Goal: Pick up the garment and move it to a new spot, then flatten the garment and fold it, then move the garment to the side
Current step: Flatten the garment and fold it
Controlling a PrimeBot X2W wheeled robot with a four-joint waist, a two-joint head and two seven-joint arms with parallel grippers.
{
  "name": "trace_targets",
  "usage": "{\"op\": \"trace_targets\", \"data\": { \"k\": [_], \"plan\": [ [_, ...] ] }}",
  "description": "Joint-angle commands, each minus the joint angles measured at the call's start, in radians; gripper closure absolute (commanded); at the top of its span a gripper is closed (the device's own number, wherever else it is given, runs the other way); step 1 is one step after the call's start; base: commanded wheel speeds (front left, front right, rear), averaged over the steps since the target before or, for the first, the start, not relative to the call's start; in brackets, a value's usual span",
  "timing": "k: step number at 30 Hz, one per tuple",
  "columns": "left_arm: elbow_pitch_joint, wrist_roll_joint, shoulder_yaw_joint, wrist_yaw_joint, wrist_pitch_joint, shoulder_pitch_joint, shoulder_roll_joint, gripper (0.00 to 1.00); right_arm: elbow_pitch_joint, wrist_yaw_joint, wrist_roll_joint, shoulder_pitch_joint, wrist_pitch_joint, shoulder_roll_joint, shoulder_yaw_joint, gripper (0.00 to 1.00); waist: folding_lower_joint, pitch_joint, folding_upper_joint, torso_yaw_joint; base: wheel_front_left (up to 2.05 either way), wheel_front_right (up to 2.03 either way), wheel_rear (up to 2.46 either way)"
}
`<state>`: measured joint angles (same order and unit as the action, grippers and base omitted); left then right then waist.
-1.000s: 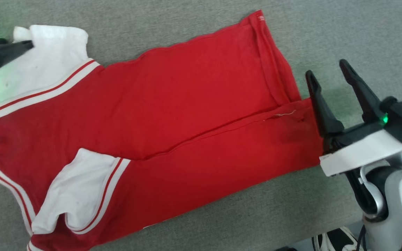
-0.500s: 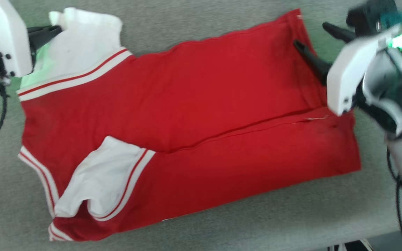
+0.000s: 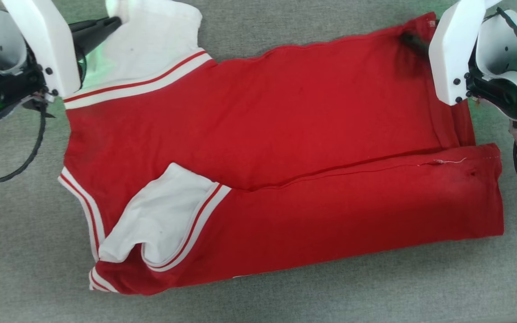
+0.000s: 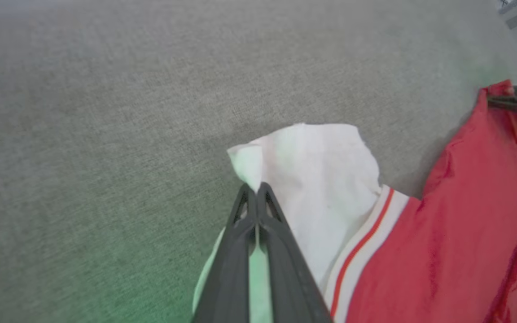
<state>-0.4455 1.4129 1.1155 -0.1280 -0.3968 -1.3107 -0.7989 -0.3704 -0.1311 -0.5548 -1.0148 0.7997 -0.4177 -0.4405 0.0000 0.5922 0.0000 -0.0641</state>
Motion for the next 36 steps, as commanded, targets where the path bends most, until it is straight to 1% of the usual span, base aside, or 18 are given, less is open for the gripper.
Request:
{"op": "trace_targets", "data": {
  "k": [1, 7, 11, 14, 17, 23, 26, 30, 33, 34, 36],
  "plan": [
    [0.005, 0.004, 0.001, -0.004, 0.017, -0.010, 0.002, 1.00, -0.019, 0.001, -0.007, 0.009, -0.013, -0.005, -0.004, 1.00, 0.0000, -0.008, 0.0000, 0.007, 0.00, 0.00, 0.00],
    [0.055, 0.038, 0.003, -0.004, 0.133, 0.032, 0.025, 1.00, -0.006, 0.001, -0.027, 0.048, -0.123, -0.039, 0.008, 1.00, 0.0000, -0.083, 0.0000, 0.054, 0.00, 0.00, 0.00],
    [0.149, 0.061, 0.011, -0.004, 0.216, 0.087, -0.003, 1.00, 0.046, 0.001, -0.056, 0.123, -0.174, -0.072, 0.017, 1.00, 0.0000, -0.149, 0.0000, 0.085, 0.00, 0.00, 0.00],
    [0.247, 0.071, 0.024, -0.004, 0.279, 0.154, -0.046, 1.00, 0.105, 0.001, -0.064, 0.205, -0.187, -0.108, 0.030, 1.00, 0.0000, -0.191, 0.0000, 0.104, 0.00, 0.00, 0.00],
    [0.333, 0.060, 0.045, -0.003, 0.358, 0.236, -0.104, 1.00, 0.175, 0.001, -0.071, 0.306, -0.193, -0.137, 0.054, 1.00, 0.0000, -0.230, 0.0000, 0.119, 0.00, 0.00, 0.00],
    [0.486, 0.061, 0.088, -0.003, 0.546, 0.434, -0.202, 1.00, 0.332, 0.001, -0.064, 0.544, -0.171, -0.175, 0.167, 1.00, 0.0000, -0.286, 0.0000, 0.138, 0.00, 0.00, 0.00],
    [0.535, 0.059, 0.103, -0.003, 0.616, 0.531, -0.248, 1.00, 0.415, 0.001, -0.052, 0.660, -0.143, -0.177, 0.240, 1.00, 0.0000, -0.295, 0.0000, 0.143, 0.00, 0.00, 0.00],
    [0.561, 0.062, 0.098, -0.003, 0.655, 0.640, -0.279, 1.00, 0.511, 0.001, -0.035, 0.801, -0.105, -0.155, 0.346, 1.00, 0.0000, -0.289, 0.0000, 0.156, 0.00, 0.00, 0.00],
    [0.558, 0.067, 0.083, -0.003, 0.663, 0.706, -0.264, 1.00, 0.561, 0.001, -0.025, 0.880, -0.085, -0.124, 0.405, 1.00, 0.0000, -0.279, 0.0000, 0.166, 0.00, 0.00, 0.00],
    [0.558, 0.067, 0.083, -0.003, 0.663, 0.706, -0.264, 1.00, 0.561, 0.001, -0.025, 0.880, -0.085, -0.124, 0.405, 1.00, 0.0000, -0.279, 0.0000, 0.166, 0.00, 0.00, 0.00],
    [0.527, 0.053, 0.074, -0.003, 0.663, 0.740, -0.245, 1.00, 0.577, 0.001, -0.016, 0.914, -0.077, -0.105, 0.421, 1.00, 0.0000, -0.272, 0.0000, 0.169, 0.00, 0.00, 0.00]
  ]
}}
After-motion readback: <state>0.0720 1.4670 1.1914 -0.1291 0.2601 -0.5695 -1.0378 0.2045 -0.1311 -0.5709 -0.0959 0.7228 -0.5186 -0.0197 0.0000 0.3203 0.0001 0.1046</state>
